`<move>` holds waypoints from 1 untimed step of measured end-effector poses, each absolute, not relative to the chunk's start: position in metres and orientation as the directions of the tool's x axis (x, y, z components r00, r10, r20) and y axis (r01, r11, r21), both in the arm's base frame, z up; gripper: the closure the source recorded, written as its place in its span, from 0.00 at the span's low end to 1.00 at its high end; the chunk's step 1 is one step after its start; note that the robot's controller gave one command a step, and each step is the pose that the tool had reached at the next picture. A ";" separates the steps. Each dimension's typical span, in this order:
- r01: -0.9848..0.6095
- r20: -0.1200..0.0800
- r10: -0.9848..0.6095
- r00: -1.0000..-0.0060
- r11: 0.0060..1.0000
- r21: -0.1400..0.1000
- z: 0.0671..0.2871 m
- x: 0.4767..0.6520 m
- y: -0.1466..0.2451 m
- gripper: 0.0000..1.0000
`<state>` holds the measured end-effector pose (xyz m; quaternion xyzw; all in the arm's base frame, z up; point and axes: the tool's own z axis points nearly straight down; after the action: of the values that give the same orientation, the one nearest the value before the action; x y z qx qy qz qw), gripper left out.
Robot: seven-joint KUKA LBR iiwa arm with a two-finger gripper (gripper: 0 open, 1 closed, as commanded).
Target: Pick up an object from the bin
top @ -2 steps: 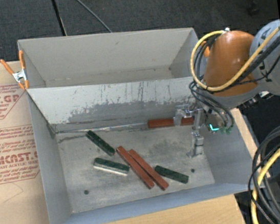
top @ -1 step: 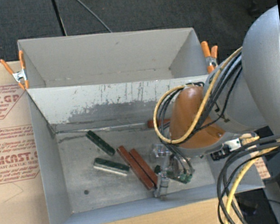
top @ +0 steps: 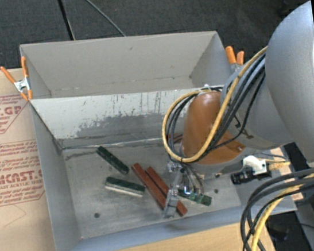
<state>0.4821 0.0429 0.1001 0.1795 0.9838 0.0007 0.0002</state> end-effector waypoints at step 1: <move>0.559 0.000 0.559 -0.829 0.829 -0.001 0.103 0.480 0.058 0.00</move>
Offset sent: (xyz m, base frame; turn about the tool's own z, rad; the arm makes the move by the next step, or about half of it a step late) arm -0.0012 0.0149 0.0032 0.2328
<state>0.4805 0.0582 0.1025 0.2922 0.9564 -0.0003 -0.0003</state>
